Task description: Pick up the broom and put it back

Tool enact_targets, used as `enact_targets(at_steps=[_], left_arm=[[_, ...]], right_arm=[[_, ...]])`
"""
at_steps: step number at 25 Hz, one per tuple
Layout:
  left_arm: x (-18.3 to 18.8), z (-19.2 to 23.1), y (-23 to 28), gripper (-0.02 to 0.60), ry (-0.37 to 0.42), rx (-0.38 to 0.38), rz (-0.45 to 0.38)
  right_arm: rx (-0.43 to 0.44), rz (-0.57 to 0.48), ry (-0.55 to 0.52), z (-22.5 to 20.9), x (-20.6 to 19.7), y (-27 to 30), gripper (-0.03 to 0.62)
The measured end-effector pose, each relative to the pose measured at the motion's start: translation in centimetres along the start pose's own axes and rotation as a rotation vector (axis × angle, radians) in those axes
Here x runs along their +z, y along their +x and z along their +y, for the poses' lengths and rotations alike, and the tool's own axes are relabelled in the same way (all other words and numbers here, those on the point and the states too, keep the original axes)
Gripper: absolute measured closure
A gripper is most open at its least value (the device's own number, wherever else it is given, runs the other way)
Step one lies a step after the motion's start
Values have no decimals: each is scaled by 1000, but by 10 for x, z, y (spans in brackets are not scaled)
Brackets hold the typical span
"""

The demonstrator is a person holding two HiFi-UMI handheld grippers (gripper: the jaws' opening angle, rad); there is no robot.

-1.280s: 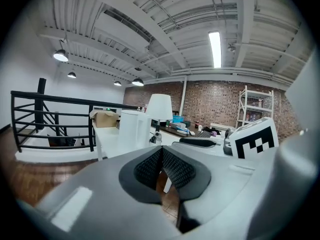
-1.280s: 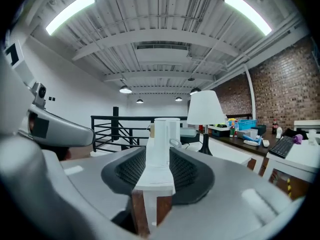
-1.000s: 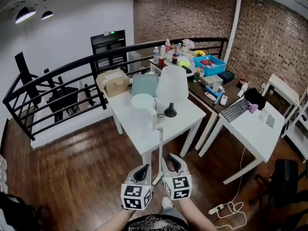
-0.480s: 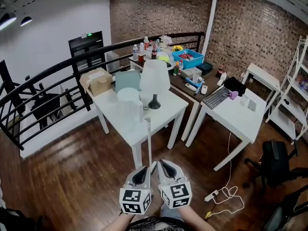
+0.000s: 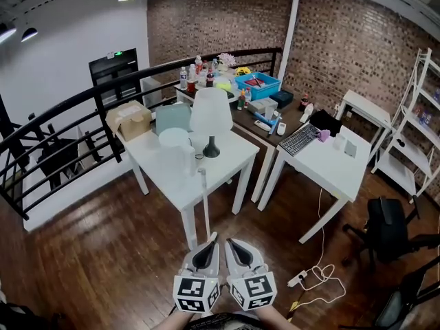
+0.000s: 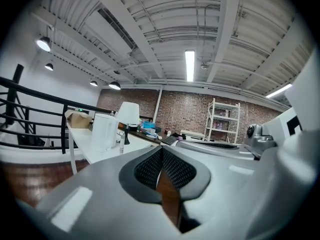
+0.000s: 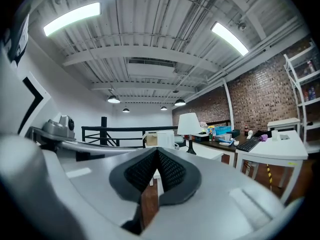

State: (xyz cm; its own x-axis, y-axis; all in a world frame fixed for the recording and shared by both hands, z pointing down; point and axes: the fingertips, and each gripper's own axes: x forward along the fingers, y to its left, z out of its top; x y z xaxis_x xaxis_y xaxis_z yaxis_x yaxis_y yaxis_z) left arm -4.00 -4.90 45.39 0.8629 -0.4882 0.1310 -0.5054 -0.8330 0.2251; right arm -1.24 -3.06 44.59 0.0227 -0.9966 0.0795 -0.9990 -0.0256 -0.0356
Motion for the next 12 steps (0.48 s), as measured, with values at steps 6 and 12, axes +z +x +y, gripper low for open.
enact_targets(at_steps=[6,12], left_arm=[[-2,-15,-3,577,13,-13,0],[-7,-20,-6,577,9,-3,1]], right_arm=[[-12,-8,-2,-7,-1,-14,594],[3,-6,8,-4,-6,-18,594]])
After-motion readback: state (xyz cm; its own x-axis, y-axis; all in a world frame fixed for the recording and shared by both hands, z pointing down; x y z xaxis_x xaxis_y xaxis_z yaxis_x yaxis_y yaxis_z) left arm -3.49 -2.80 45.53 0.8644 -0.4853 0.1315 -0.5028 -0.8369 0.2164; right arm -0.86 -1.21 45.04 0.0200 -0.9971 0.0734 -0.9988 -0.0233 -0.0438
